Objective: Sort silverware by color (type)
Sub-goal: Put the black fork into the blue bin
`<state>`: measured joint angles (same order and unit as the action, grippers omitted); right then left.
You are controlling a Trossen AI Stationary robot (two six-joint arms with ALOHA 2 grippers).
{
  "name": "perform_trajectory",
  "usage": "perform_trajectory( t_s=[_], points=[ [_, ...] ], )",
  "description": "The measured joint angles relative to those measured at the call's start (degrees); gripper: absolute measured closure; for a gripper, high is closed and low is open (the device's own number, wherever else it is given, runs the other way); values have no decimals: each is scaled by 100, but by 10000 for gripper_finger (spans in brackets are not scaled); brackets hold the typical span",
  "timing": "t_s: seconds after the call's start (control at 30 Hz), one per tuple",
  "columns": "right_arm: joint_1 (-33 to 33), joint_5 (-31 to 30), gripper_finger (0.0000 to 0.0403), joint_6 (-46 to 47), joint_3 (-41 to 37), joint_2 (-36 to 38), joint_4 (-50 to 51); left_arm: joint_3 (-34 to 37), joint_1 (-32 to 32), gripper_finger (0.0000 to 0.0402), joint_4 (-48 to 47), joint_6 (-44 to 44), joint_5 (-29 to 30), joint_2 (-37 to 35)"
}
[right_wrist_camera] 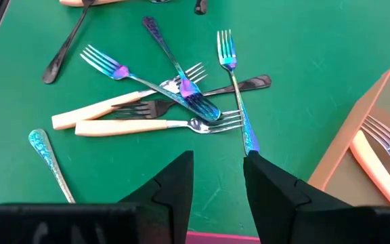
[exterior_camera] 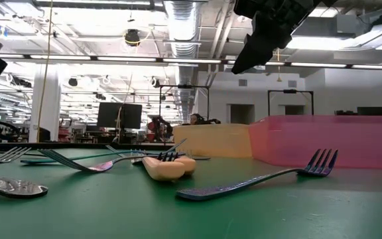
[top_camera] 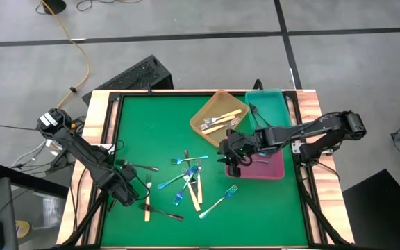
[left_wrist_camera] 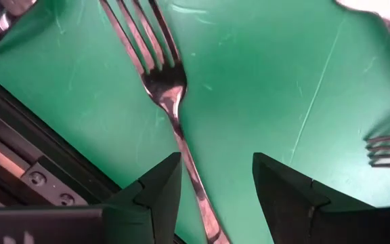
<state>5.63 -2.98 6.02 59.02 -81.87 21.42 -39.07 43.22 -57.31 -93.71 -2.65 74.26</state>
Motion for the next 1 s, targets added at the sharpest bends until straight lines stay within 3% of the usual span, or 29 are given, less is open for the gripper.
perform_trajectory(
  t_s=[0.3, 0.53, 0.77, 1.0],
  points=[
    [-4, 0, 251, 2, -2, 0, 102, 9, 0, 235, 44, 24, -22, 0],
    [0, 0, 251, 2, -2, 0, 106, 605, 78, 235, 1144, -198, -341, 0],
    [-2, 0, 251, 2, -2, 0, 104, 704, 142, 236, 1204, -361, -313, -16],
    [-2, 0, 251, 4, -2, 0, 82, 709, 142, 298, 1223, -321, -311, -15]
  ],
)
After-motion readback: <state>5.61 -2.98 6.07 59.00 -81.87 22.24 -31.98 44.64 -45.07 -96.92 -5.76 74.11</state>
